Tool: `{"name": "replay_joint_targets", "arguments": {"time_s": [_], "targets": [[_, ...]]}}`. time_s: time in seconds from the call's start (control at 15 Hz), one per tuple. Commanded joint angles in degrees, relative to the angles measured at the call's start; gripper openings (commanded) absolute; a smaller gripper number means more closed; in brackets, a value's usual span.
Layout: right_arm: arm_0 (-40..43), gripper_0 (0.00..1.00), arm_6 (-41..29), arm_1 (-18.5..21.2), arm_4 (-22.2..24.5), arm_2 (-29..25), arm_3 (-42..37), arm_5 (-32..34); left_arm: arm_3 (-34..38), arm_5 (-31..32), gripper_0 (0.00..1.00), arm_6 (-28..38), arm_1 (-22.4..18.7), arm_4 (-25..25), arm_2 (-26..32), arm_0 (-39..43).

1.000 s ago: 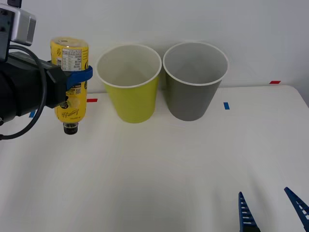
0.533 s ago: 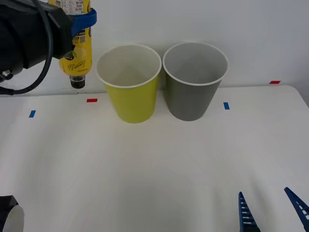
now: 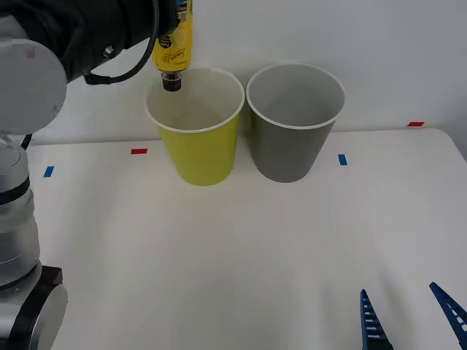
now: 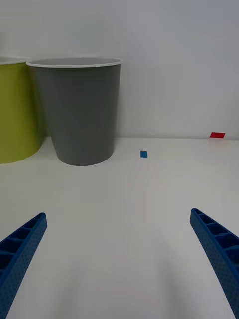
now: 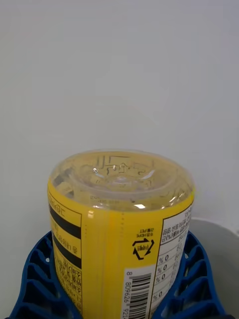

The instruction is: Put cans in the gray bin and PET bottles in the light green bin.

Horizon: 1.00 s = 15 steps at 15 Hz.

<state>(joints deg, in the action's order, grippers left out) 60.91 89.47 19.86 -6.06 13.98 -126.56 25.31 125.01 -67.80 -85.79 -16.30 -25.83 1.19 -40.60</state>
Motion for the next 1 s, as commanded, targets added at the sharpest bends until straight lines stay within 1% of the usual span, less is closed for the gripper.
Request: {"name": "replay_joint_targets", "arguments": {"time_s": [0.07,0.33,0.67,0.87,1.0], "targets": [[0.00,1.00,0.00,0.00,0.00,0.00,0.00,0.00,-3.72,3.20,0.00,0.09,1.63,1.04,-1.89,-1.32],[0.00,1.00,0.00,0.00,0.00,0.00,0.00,0.00,-9.17,9.35,0.00,-0.35,2.77,2.18,-3.65,-1.32],[0.00,1.00,0.00,0.00,0.00,0.00,0.00,0.00,-15.94,15.85,0.00,-1.49,4.62,5.52,-5.58,-1.32],[0.00,1.00,0.00,0.00,0.00,0.00,0.00,0.00,-18.84,18.67,0.00,-2.02,5.49,5.96,-5.67,-1.32],[0.00,1.00,0.00,0.00,0.00,0.00,0.00,0.00,-19.37,19.28,0.00,-2.37,5.67,6.40,-5.58,-1.32]]}}
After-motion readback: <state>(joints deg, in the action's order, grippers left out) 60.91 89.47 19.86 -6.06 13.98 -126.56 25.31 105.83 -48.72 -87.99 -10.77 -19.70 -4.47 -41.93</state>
